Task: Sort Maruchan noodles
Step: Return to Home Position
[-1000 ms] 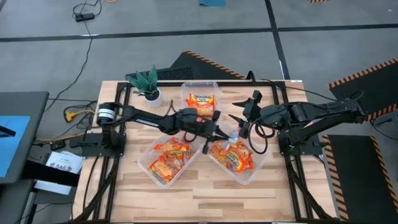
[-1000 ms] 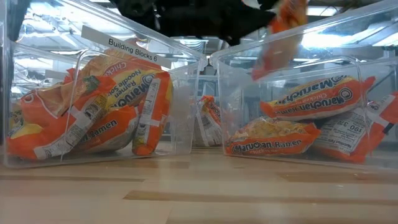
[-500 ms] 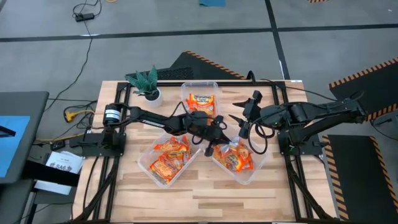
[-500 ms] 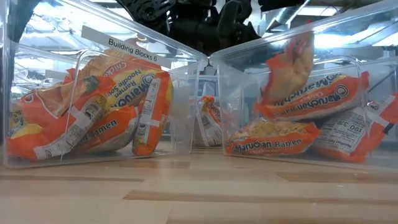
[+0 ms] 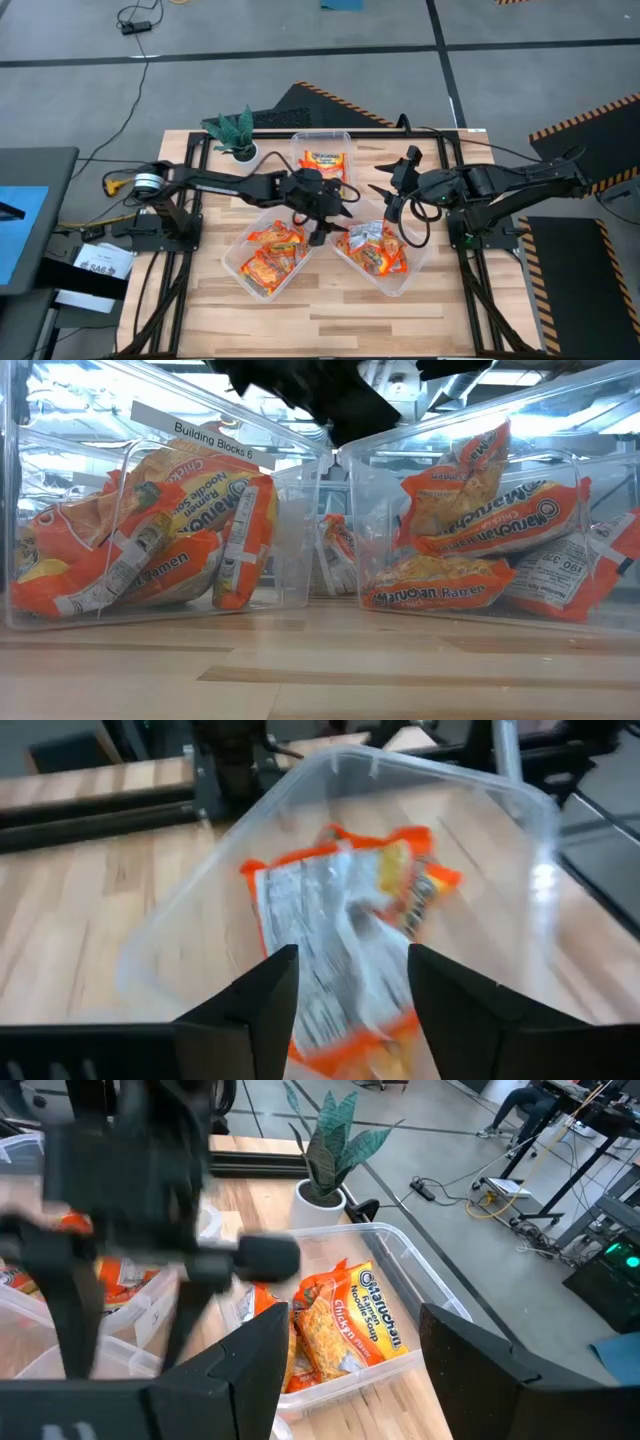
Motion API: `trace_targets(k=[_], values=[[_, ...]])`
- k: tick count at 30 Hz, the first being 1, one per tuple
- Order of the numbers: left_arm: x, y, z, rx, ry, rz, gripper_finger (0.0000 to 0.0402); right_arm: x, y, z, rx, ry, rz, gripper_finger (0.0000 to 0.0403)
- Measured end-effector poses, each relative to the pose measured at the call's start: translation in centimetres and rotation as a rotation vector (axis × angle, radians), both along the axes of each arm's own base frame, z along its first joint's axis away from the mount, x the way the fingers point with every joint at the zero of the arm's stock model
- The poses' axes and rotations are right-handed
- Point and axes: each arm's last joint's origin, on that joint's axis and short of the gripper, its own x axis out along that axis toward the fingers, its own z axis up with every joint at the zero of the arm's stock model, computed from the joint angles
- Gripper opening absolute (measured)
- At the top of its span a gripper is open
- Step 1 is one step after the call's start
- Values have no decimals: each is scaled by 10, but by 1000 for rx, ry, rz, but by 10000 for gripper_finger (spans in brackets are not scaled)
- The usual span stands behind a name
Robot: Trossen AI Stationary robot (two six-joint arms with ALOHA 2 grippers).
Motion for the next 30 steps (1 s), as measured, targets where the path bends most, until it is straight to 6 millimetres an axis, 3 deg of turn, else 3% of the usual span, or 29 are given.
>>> trace_targets(k=[5, 10, 16, 23, 30], values=[[-35, -5, 35, -62, 55, -15, 186, 0, -2, -1, 9, 4, -12, 244], [-62, -24, 40, -132, -84, -47, 177, 2, -2, -5, 8, 37, -15, 244], [-106, -44, 17, -201, -294, -104, 170, 3, -1, -13, 29, 88, -31, 244], [-155, -60, -10, -267, -391, -96, 170, 10, 0, -24, 94, 125, -66, 244], [-189, -68, -11, -335, -425, -58, 169, 15, 25, -33, 153, 130, -20, 244]])
